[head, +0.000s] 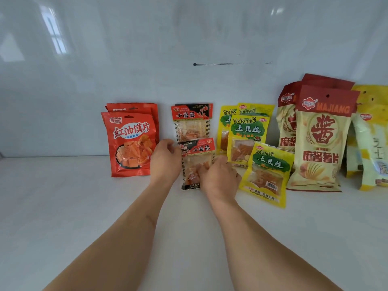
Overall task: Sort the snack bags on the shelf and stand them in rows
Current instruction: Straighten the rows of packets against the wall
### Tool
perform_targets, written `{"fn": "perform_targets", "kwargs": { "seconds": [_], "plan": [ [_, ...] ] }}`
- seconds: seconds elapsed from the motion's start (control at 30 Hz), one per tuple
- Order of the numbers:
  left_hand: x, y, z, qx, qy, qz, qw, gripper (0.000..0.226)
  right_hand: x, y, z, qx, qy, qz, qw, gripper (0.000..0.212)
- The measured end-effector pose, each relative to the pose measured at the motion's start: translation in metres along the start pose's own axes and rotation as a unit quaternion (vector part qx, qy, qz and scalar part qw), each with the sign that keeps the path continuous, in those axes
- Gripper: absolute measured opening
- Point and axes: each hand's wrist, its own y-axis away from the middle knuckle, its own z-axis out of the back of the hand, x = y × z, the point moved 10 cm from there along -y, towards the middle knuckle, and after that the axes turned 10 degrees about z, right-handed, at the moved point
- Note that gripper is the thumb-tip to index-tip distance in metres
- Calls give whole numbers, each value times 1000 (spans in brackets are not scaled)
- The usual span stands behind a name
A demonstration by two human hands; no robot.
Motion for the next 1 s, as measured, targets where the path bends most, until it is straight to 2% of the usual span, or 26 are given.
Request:
{"fn": "perform_targets", "kwargs": {
  "seconds": [0.1, 0.23, 0.4, 0.57, 0.67, 0.77, 1.0],
  "plan": [
    [-2, -1, 4, -2, 11, -3, 1000, 31, 7, -2, -1, -7, -56, 38, 998, 53],
    [-5, 0, 8, -2, 24, -10, 1000, 31, 5, -1, 0, -26, -154, 47, 987, 53],
    [-5, 0, 13, -18, 55, 1, 998, 26, 4, -3, 9, -76, -233, 66, 967, 40],
    [-6, -3, 12, -11, 78, 12, 997, 37, 11, -22, 17, -116, -286, 76, 948, 42],
    [-10, -7, 2, 20, 60, 19, 998, 36, 14, -34, 5, -108, -301, 71, 945, 52],
    [-12, -13, -12, 51, 17, 29, 998, 32, 18, -41, -3, -118, -270, 77, 952, 61],
    [-19, -20, -21, 47, 55, 27, 997, 46, 22, -50, -9, -138, -253, 74, 955, 59]
  ]
}}
